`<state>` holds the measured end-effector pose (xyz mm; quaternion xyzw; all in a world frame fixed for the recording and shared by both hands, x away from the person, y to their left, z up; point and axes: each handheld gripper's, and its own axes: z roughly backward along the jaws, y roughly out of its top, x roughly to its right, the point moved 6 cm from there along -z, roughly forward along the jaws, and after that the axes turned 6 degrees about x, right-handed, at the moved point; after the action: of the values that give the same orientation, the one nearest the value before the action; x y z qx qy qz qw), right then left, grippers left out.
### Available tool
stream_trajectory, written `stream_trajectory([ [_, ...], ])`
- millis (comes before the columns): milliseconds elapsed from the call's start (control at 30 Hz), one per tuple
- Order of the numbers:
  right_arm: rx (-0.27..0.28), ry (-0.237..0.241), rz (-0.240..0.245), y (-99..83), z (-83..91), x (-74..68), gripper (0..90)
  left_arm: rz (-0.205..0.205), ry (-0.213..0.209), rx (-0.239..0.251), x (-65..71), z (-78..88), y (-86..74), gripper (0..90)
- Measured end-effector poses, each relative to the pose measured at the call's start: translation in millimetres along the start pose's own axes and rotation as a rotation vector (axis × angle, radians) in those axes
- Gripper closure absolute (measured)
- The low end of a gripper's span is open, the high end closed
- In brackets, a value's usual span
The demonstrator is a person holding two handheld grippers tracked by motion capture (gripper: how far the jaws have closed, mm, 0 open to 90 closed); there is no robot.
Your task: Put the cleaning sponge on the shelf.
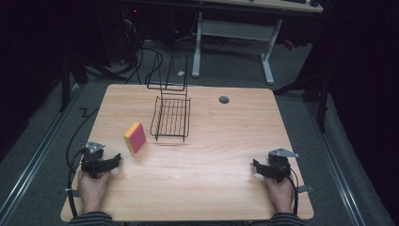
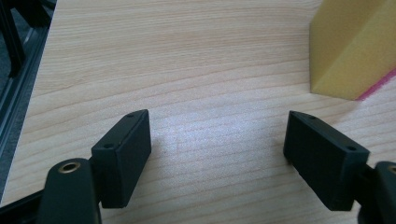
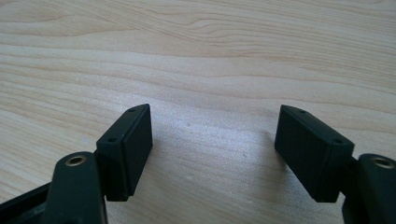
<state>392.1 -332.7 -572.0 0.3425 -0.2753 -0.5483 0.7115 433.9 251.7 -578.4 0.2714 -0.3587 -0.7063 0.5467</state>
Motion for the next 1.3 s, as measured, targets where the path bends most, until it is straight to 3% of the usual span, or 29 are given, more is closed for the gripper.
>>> stream_trajectory([
  [967, 0.000, -0.003, -0.005, 0.6, -0.4, 0.6, 28.4, 0.019, 0.009, -0.008, 0.7, -0.8, 0.3, 19.7],
  [1200, 0.000, -0.003, -0.006, 0.5, -0.4, 0.5, 28.3, 0.004, -0.004, -0.011, 3.4, -1.8, 0.6, 16.5],
  [1300, 0.000, -0.004, -0.006, 0.6, -0.5, 0.6, 28.3, -0.008, -0.016, 0.010, 5.7, 1.5, 1.0, 15.5],
])
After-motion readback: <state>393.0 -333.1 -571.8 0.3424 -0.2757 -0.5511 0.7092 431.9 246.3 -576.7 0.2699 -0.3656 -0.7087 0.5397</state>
